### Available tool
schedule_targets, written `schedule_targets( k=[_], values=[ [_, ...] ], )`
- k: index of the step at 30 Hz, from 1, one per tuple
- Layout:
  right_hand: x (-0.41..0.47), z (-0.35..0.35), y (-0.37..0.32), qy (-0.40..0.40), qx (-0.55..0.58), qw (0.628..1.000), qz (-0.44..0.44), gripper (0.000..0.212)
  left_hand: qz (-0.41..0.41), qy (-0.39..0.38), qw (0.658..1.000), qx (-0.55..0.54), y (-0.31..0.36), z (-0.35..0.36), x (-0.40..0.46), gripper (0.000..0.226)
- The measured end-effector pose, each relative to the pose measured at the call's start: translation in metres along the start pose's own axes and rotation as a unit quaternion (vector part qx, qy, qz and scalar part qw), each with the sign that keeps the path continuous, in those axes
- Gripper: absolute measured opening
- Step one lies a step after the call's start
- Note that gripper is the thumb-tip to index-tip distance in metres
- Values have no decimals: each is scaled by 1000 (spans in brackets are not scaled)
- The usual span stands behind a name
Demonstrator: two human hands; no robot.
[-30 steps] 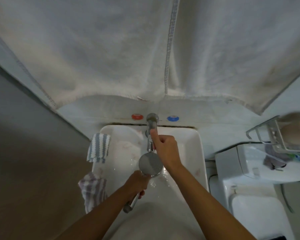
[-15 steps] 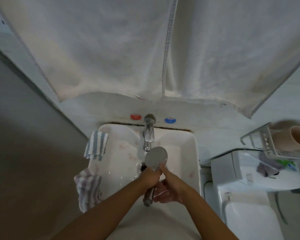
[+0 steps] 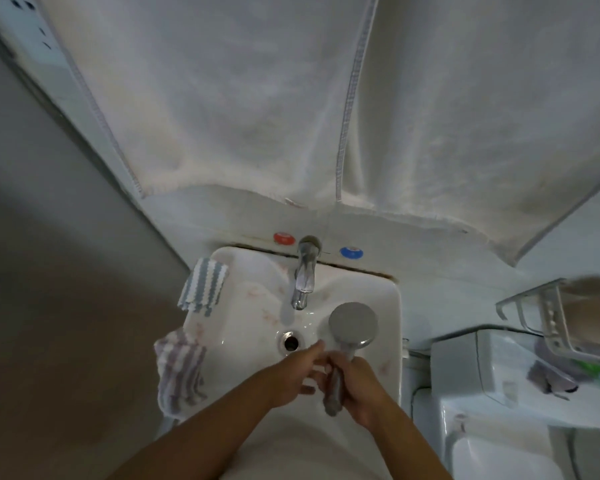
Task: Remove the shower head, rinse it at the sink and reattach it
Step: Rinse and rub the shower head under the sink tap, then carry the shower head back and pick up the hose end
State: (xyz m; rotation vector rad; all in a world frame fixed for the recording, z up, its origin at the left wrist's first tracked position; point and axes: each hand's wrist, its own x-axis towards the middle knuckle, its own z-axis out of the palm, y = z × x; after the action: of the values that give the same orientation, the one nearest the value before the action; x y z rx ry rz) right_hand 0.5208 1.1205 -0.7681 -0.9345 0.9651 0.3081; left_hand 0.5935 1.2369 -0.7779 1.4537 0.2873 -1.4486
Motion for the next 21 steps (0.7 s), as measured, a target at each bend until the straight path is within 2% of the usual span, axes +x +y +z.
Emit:
schedule_targets(
  k=[2, 4, 7, 10, 14, 16, 21],
  values=[
    [10, -9, 6, 71, -80, 994, -20, 12, -1, 34, 999, -11, -5, -14, -2, 29],
    [24, -21, 13, 152, -165, 974, -9, 9, 21, 113, 993, 14, -10, -24, -3, 19],
    [35, -27, 24, 209, -204, 956, -3, 25, 93, 190, 974, 79, -23, -35, -6, 13],
    [34, -23, 31, 257, -277, 924, -61, 37, 141, 179, 962, 151, -26, -44, -15, 18],
    [27, -25, 27, 252, -224, 941, -26, 25, 205, 197, 940, 190, -23, -58, -25, 28],
    [20, -24, 32, 273, -211, 937, -51, 25, 228, 207, 928, 211, -26, -65, -30, 34],
    [2, -21, 49, 294, -147, 943, -45, 27, 242, 185, 926, 225, -37, -84, -46, 34]
  ],
)
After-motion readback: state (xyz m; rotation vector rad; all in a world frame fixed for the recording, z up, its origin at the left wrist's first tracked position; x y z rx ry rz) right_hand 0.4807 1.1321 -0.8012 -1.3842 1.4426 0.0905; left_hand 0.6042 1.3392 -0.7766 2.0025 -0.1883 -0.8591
